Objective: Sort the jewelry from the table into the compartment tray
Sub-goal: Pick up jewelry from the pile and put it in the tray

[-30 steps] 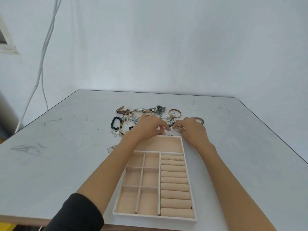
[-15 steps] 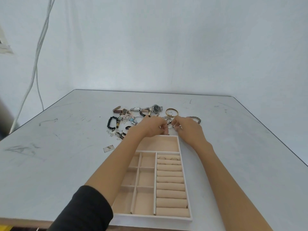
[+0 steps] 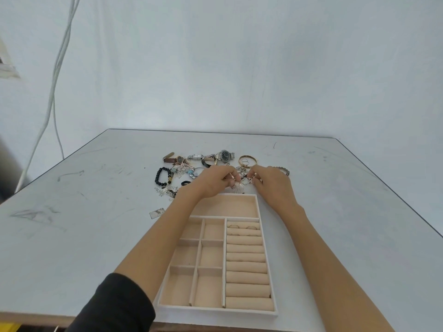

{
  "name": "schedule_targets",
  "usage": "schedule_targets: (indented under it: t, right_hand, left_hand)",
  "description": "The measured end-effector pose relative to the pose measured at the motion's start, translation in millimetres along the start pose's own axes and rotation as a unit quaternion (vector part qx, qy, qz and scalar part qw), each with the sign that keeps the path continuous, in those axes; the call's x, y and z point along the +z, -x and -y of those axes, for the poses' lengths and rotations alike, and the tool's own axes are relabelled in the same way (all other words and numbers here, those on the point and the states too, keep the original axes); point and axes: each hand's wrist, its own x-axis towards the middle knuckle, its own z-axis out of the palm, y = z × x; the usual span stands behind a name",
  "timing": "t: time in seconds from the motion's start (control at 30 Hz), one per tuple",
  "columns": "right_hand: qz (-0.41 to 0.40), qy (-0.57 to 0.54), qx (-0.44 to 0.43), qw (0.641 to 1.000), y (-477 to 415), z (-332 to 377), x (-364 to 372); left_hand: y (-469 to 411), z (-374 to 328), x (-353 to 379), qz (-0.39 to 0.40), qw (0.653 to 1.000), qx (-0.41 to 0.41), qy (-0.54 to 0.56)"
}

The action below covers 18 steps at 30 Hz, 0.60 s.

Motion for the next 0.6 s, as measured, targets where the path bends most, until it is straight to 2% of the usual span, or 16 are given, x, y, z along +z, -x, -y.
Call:
schedule_targets:
  t: [0.2, 0.43, 0.53, 0.6]
  right_hand:
    - [-0.008, -0.019, -0.006, 1.000, 1.6, 2.0, -2.6]
    - [-0.008, -0.039, 0.003, 0.999, 1.3, 2.0, -1.8]
    - [-0.021, -0.088, 0.012, 0.996, -0.3, 0.5, -1.6]
    - [-0.033, -0.159, 0.022, 0.987, -1.5, -1.1, -2.8]
  left_hand:
    - [1.1, 2.7, -0.3, -0.011, 0.999, 0.019, -0.027]
    - [1.7, 7.2, 4.3, -0.054, 0.996, -0.002, 0.066]
    - [3.4, 8.2, 4.1, -0.089, 0.993, -0.002, 0.078]
    - [6.8, 8.4, 1.9, -0.115, 0.989, 0.006, 0.093]
